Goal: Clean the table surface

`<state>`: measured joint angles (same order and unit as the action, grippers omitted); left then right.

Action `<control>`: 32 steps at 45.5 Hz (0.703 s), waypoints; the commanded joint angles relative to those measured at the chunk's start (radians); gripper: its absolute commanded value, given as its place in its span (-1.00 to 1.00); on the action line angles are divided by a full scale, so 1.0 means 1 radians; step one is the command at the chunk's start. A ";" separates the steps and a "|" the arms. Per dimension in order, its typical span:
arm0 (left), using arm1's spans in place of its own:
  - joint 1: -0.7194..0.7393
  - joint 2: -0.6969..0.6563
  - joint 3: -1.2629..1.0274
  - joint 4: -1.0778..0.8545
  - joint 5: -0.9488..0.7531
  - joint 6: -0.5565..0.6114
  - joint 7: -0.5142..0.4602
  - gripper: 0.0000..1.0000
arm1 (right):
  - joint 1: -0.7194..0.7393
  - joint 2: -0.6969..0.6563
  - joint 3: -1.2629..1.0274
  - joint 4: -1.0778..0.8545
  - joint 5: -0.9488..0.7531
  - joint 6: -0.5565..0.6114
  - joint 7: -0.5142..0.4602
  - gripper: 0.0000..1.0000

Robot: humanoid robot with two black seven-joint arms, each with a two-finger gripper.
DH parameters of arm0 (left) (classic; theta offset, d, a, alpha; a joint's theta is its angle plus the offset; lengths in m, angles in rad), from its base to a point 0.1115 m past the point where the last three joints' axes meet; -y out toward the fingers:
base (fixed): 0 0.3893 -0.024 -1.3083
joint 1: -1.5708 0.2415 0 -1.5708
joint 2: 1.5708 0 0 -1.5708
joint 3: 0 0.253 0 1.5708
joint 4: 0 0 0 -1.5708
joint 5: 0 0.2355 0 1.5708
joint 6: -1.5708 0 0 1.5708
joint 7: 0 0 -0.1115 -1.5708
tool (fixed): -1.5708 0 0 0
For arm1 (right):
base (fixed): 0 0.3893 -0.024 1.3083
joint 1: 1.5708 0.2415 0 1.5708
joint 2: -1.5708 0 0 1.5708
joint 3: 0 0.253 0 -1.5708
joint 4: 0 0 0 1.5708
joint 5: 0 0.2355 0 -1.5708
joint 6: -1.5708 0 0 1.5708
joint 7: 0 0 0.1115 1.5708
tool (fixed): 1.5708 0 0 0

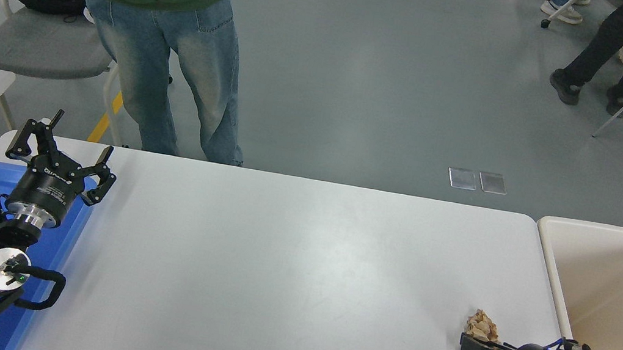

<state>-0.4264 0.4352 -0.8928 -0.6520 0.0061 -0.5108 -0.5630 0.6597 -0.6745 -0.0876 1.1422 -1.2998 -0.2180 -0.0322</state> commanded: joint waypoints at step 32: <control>0.000 0.000 0.000 0.000 0.000 0.000 0.000 0.98 | 0.141 -0.181 -0.032 0.152 0.051 0.063 0.114 -1.00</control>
<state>-0.4264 0.4346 -0.8928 -0.6519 0.0062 -0.5108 -0.5630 0.7680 -0.7709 -0.1176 1.2114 -1.2607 -0.1750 0.0646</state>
